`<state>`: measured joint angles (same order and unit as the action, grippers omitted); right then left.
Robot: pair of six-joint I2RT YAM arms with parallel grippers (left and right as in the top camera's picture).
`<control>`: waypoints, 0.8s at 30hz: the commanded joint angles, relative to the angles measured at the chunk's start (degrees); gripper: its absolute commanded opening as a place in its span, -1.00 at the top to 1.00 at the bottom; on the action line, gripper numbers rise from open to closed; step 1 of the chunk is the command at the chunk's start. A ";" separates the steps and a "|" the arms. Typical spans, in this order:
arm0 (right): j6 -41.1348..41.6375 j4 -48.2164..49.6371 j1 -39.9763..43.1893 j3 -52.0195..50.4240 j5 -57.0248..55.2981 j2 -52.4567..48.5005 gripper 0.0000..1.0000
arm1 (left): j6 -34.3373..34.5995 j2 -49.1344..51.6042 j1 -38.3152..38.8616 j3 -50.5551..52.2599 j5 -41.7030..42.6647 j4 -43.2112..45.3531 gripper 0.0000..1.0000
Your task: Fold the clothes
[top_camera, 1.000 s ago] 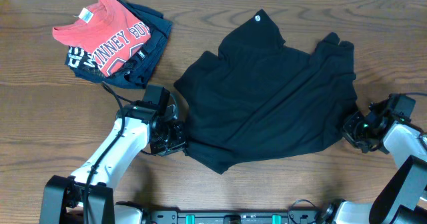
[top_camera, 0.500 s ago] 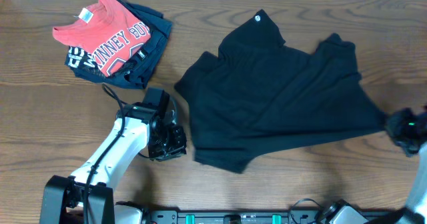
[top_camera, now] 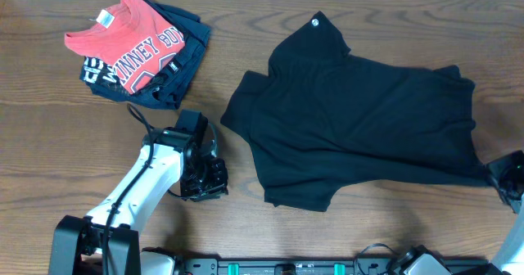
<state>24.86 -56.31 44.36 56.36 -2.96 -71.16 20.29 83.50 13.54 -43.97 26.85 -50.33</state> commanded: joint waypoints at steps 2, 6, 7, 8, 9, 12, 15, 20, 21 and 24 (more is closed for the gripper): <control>2.60 2.38 0.81 -0.22 -2.03 0.02 0.07 | -6.95 -0.42 -0.28 -1.70 3.21 -0.66 0.39; 2.49 5.22 0.79 -0.22 4.24 0.02 -0.08 | -7.15 -0.39 -0.13 -2.12 3.28 0.00 0.31; 2.21 5.70 0.79 -0.22 7.61 0.02 -0.08 | -6.69 -0.39 0.07 -2.10 3.43 0.02 0.31; 1.46 6.16 0.70 -0.24 10.75 0.02 -0.08 | -4.98 -0.39 0.39 -2.03 3.45 0.13 0.31; 0.22 6.62 0.55 -0.24 13.00 0.02 -0.08 | -3.19 -0.39 0.79 -1.97 3.69 0.48 0.31; -1.81 6.88 -0.22 -0.24 15.72 0.02 -0.11 | 3.26 -0.35 3.08 -0.61 4.55 4.20 0.07; -2.03 6.36 -1.03 -0.24 15.69 0.02 -0.13 | 8.70 0.07 5.84 1.75 4.57 9.49 -0.18; -2.21 6.27 -2.01 -0.24 15.67 0.00 -0.13 | 15.80 3.48 10.27 4.00 5.95 19.93 -0.24; -2.23 6.29 -2.10 -0.24 15.69 0.00 -0.13 | 17.14 4.28 10.93 4.00 6.34 21.42 -0.25; -2.23 6.25 -2.16 -0.24 15.67 0.02 -0.12 | 20.09 6.71 12.83 4.00 8.83 26.32 -0.25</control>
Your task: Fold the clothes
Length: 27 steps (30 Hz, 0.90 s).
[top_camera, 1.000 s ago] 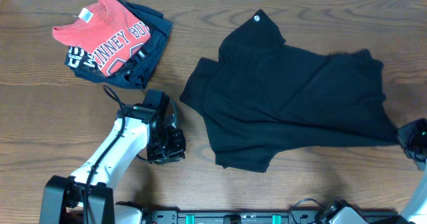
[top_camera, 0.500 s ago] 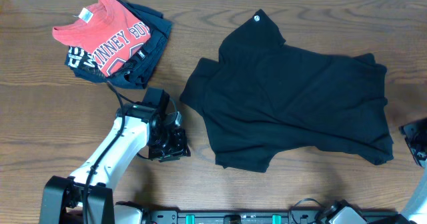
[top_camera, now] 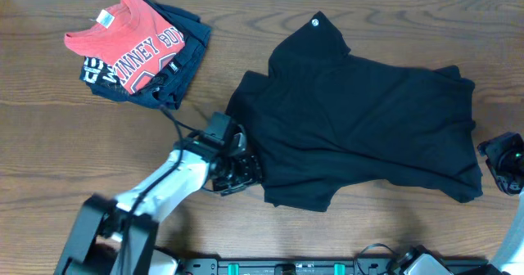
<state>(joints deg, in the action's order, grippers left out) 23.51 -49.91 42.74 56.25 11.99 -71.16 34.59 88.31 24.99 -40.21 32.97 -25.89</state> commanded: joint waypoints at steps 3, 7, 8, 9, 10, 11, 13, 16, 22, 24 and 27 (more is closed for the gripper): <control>-0.87 -0.26 -0.57 -0.13 0.72 0.00 -0.13 | 8.26 4.07 3.26 0.24 2.58 4.46 -0.11; -0.87 -0.50 -0.55 -0.13 0.72 0.02 -0.13 | 9.68 5.95 4.59 0.24 2.64 5.66 0.49; -0.87 -0.50 -0.55 -0.13 0.72 0.02 -0.13 | 9.64 6.01 4.66 0.24 2.67 5.38 0.63; -0.87 -0.50 -0.55 -0.13 0.72 0.00 -0.13 | 9.38 5.99 4.68 0.24 3.17 4.85 0.79; -0.87 -0.50 -0.55 -0.13 0.72 0.02 -0.13 | 8.76 5.99 4.66 0.24 4.26 4.13 0.88; -0.87 -0.50 -0.55 -0.13 0.72 0.02 -0.13 | 8.76 5.99 4.66 0.24 5.53 2.69 0.88; -0.87 -0.48 -0.55 -0.13 0.70 0.00 -0.14 | 8.52 5.97 4.68 0.24 8.68 -2.32 0.88; -0.87 -0.48 -0.55 -0.13 0.68 0.02 -0.14 | 5.97 5.97 4.68 0.24 10.08 -11.72 0.88; -0.85 -0.39 -0.55 -0.13 0.24 0.00 -0.13 | 2.03 5.97 4.68 0.24 5.90 -22.18 0.88; -0.85 -0.28 -0.55 -0.13 0.24 0.00 -0.13 | 1.18 5.88 4.66 0.24 5.29 -21.40 0.86; -0.85 0.04 -0.55 -0.20 0.24 0.00 -0.14 | 0.04 5.86 4.66 0.15 5.35 -17.90 0.66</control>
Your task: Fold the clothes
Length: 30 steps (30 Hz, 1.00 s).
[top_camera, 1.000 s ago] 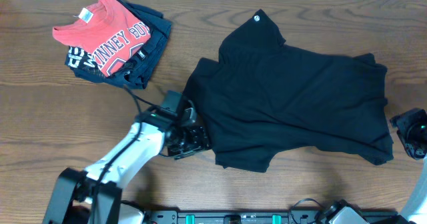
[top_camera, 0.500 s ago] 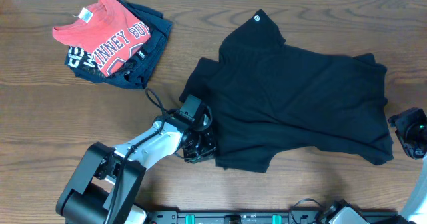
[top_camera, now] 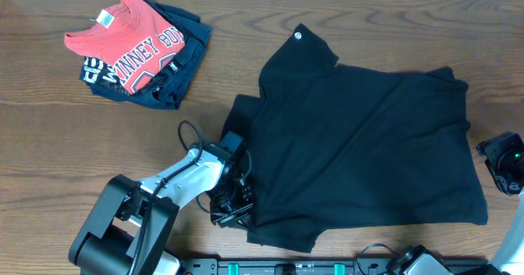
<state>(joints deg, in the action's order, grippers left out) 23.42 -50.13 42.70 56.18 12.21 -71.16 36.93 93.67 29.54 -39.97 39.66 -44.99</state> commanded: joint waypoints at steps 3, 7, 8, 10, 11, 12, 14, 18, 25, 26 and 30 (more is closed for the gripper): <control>-0.76 2.54 -0.50 -1.11 0.02 0.00 -0.14 | -4.57 0.24 0.11 -1.20 -1.27 2.16 0.44; -0.28 9.94 -0.96 -4.74 1.90 -0.57 -0.10 | -9.22 -2.54 0.11 -4.72 -0.68 -1.09 0.42; -0.28 12.39 -1.20 -5.97 3.56 -0.85 -0.06 | -9.99 -3.56 0.11 -5.81 -0.68 -1.97 0.43; -0.31 18.29 -1.86 -8.39 7.93 -1.95 0.23 | -10.88 -6.29 0.11 -7.91 -1.11 -2.75 0.42; -0.31 20.76 -2.27 -9.27 8.92 -2.60 0.29 | -11.30 -7.65 0.11 -8.72 -1.95 -2.73 0.42; -0.31 22.95 -2.73 -9.97 9.29 -3.39 0.30 | -11.65 -9.11 0.11 -9.55 -3.37 -2.71 0.41; -0.33 26.23 -4.33 -10.71 9.03 -6.05 0.32 | -11.69 -12.17 0.11 -11.30 -8.61 -2.27 0.42; -0.33 28.09 -7.43 -10.71 8.17 -11.96 0.31 | -11.85 -15.21 0.04 -13.18 -15.45 0.98 0.42; -0.28 28.17 -9.18 -10.71 4.11 -23.04 0.53 | -15.82 -11.52 -0.61 -13.18 -28.81 17.92 0.48; -0.31 28.15 -9.11 -10.71 4.09 -23.67 0.53 | -16.65 -10.05 -0.94 -13.18 -28.76 19.78 0.49; -0.28 26.40 -8.96 -10.71 1.68 -24.22 0.53 | -21.33 -2.54 -2.05 -13.20 -28.81 26.86 0.50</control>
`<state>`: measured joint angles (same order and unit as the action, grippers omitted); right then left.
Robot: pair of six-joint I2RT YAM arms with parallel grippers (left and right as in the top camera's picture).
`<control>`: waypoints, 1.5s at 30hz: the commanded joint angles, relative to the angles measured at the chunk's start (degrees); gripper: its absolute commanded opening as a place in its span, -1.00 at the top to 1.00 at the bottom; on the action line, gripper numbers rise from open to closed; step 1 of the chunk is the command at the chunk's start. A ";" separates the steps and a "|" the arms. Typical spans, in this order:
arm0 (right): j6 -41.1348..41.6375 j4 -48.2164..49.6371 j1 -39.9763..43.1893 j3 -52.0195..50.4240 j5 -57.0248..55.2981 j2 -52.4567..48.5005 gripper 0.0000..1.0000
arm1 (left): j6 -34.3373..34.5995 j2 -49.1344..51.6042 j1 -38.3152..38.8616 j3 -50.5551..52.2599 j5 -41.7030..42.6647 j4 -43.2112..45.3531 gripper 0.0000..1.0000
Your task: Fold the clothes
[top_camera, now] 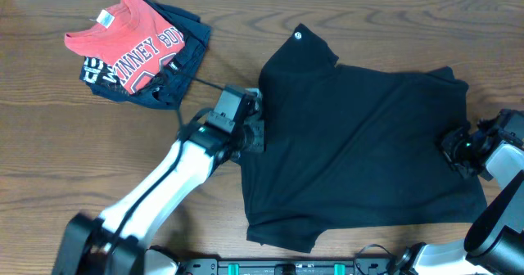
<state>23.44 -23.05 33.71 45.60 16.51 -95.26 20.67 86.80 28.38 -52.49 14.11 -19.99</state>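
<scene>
A black T-shirt [360, 144] lies spread flat on the wooden table [49, 160], its collar pointing to the far left and its hem to the right. My left gripper [252, 134] sits at the shirt's left edge, about where the near sleeve meets the body, and its wrist hides that sleeve. My right gripper [452, 148] is over the shirt's right hem edge. The dark fingers of both merge with the black cloth, so neither jaw opening can be read.
At the far left lies a pile of folded clothes, a red printed shirt [123, 38] on top of a navy garment [184, 58]. The left arm stretches from the near left edge across the table. A dark rail runs along the near edge.
My left gripper has moved from the shirt's near left corner up to its left sleeve area. My right gripper has moved left from beside the table's right edge onto the shirt's hem. The shirt lies about the same.
The shirt first lay rumpled and slanted, with my left gripper on bare table to its left and my right at its right corner. The left gripper then reached the shirt's left edge. Later the shirt lay flatter and lower, and now both grippers are at its edges.
</scene>
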 commanded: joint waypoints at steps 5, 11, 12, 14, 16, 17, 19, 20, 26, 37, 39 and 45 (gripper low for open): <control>3.13 -7.39 0.07 -0.13 -15.50 -0.11 0.54 | -6.32 12.59 -2.89 -0.68 -3.28 9.11 0.53; 9.11 -12.13 2.05 -0.11 -31.15 0.00 0.57 | -7.02 16.55 -5.75 -0.68 -6.60 7.17 0.63; 9.09 -12.24 2.51 -0.07 -30.58 0.04 0.57 | -7.15 16.50 -6.23 -0.68 -7.82 6.27 0.63; 8.55 -12.52 3.34 0.15 -28.83 0.44 0.58 | -7.17 16.20 -7.50 -0.68 -9.29 4.98 0.63; 6.23 -12.26 3.80 0.52 -25.20 1.22 0.51 | -7.37 15.65 -8.70 -0.70 -9.25 4.17 0.63; 4.79 -12.22 3.87 0.85 -23.12 1.73 0.49 | -7.37 15.19 -9.38 -0.70 -9.25 3.67 0.63; 0.85 -11.82 3.87 1.90 -17.53 3.26 0.39 | -7.37 13.77 -10.27 -0.72 -9.20 2.82 0.63; -1.05 -11.56 3.89 2.49 -14.49 4.22 0.35 | -7.37 12.98 -10.51 -0.79 -9.20 2.43 0.63; -5.38 -6.14 3.78 6.71 6.93 12.31 0.22 | -7.30 5.86 -10.54 -0.90 -8.33 1.18 0.28; 4.28 12.11 -7.72 7.10 -0.87 4.52 0.78 | -7.06 -2.03 -10.54 -0.90 -2.29 0.66 -0.09; 5.95 15.21 -9.75 7.10 -2.69 0.63 0.82 | -7.06 -2.29 -10.54 -0.90 -1.29 0.09 -0.09; 15.37 26.23 -12.07 7.30 -2.78 -10.32 0.97 | -7.08 -2.58 -10.54 -0.90 -1.03 -3.02 -0.09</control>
<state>32.21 1.10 22.41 52.75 15.84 -102.13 13.67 85.38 18.04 -53.39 12.08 -22.28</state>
